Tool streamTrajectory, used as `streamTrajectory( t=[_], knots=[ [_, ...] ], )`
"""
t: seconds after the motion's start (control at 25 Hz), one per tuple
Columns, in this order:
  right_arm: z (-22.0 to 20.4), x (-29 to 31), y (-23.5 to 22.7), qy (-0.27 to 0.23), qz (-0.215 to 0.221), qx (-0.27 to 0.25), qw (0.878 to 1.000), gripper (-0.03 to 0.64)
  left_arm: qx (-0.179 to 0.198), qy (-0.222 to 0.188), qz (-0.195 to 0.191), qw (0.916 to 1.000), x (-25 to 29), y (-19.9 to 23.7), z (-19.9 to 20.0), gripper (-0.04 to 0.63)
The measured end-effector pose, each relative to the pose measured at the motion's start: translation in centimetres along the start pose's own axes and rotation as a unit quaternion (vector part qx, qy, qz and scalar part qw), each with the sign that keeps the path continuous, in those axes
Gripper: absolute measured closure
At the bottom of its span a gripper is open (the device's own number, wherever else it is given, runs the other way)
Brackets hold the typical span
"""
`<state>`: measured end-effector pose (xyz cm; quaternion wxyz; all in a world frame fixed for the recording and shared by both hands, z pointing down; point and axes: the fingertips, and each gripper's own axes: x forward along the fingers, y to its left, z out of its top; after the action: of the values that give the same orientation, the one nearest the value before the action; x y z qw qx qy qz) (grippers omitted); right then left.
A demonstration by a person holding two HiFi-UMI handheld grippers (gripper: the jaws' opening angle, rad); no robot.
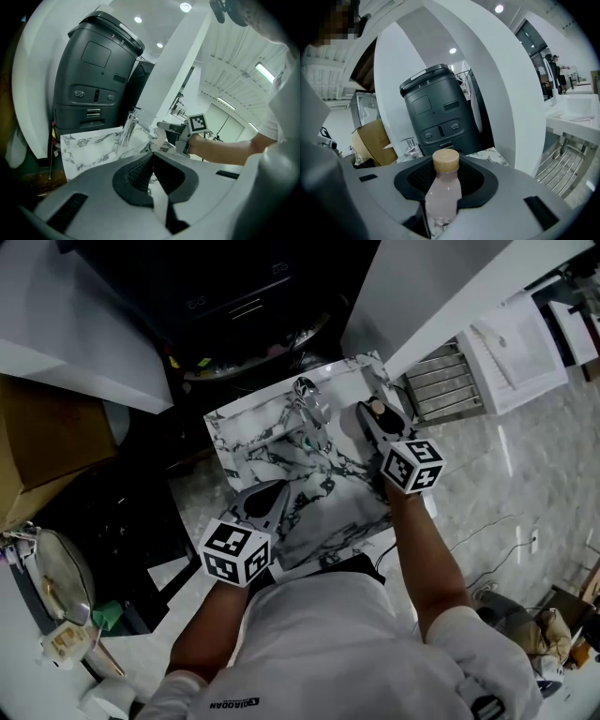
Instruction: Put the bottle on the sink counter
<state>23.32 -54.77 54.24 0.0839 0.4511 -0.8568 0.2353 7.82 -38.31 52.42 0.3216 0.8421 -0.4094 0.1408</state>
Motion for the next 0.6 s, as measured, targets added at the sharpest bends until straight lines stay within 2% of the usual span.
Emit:
streamTrajectory(
  t=[0.6],
  knots=[
    [0.5, 4.1, -3.2, 0.005, -0.022, -0.044, 0.999, 0.457, -0.003, 0.005, 0.003, 1.0000, 1.7, 0.2, 0.4, 0.581]
  ],
)
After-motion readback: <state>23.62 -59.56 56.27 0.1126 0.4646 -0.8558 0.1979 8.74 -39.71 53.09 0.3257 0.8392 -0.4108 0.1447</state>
